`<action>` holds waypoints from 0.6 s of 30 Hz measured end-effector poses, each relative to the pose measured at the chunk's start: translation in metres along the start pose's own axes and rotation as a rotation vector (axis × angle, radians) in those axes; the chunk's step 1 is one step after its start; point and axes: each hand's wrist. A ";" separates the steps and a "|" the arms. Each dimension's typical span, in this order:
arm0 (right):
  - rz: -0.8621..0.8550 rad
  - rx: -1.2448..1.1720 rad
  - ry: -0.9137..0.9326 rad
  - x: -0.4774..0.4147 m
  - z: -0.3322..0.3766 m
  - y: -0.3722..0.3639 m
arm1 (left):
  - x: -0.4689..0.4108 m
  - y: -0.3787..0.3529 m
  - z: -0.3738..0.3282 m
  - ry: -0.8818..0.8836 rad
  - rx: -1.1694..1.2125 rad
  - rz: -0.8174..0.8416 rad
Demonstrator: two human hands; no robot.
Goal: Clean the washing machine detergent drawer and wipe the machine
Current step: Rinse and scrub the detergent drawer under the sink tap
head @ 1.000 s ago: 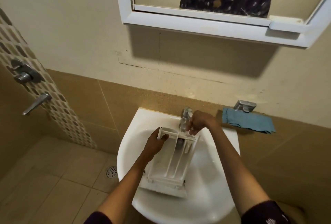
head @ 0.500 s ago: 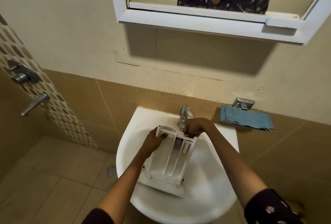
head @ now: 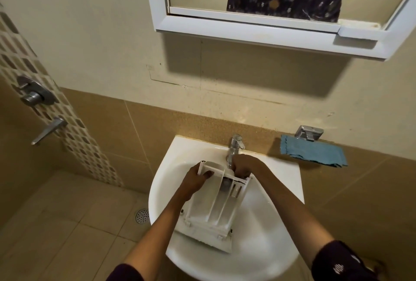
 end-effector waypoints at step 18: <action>0.085 -0.282 0.009 0.019 -0.016 0.006 | -0.004 0.000 -0.001 0.015 -0.031 0.014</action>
Point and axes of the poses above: each hand's wrist, its own x-axis away from the middle knuckle, its own y-axis out of the back of the hand, z = x × y, and after that the axes turned 2 degrees about -y, right-handed
